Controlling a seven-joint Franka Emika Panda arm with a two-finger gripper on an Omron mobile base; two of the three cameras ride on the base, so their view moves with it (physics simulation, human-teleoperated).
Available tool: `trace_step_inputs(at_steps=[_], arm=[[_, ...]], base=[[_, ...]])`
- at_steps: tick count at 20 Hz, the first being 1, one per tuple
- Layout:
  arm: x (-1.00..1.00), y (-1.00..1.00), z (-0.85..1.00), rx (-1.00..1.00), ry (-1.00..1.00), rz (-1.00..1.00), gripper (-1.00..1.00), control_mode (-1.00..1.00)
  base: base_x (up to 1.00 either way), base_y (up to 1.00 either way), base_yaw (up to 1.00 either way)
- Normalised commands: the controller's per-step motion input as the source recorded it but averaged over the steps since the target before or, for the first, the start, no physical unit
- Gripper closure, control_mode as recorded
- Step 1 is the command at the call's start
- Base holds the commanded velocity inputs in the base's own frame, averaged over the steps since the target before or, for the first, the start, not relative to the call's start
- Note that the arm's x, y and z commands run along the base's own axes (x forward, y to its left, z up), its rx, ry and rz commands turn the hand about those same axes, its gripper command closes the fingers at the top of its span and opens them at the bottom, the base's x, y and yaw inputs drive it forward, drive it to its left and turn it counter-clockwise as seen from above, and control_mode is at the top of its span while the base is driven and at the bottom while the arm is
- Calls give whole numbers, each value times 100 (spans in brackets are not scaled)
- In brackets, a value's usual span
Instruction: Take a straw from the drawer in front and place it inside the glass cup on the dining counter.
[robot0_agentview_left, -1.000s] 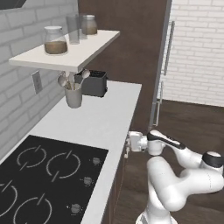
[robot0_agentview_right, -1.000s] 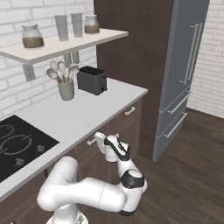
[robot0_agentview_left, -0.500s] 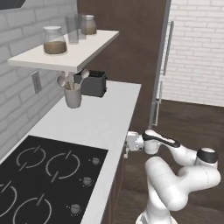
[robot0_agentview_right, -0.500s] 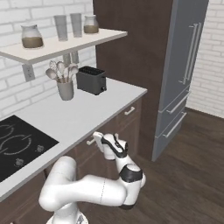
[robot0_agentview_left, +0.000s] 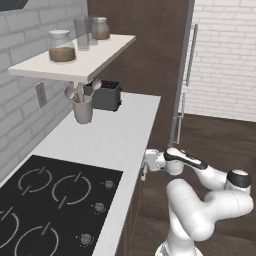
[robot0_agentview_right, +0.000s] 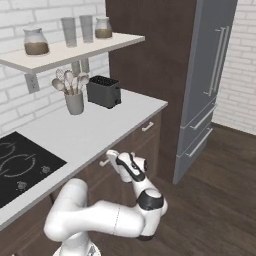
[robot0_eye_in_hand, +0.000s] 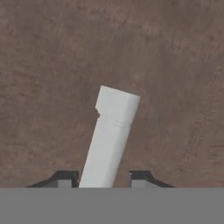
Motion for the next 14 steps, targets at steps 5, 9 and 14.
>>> trace_step_inputs(at_steps=[5,9,14], arm=[[-69,-50,-4,4,-1,0,100,-100],[-81,-95,0,5,0,0,100,-100],[-82,-100,0,3,0,-2,100,-100]], base=[[0,0,0],[0,0,0],[0,0,0]])
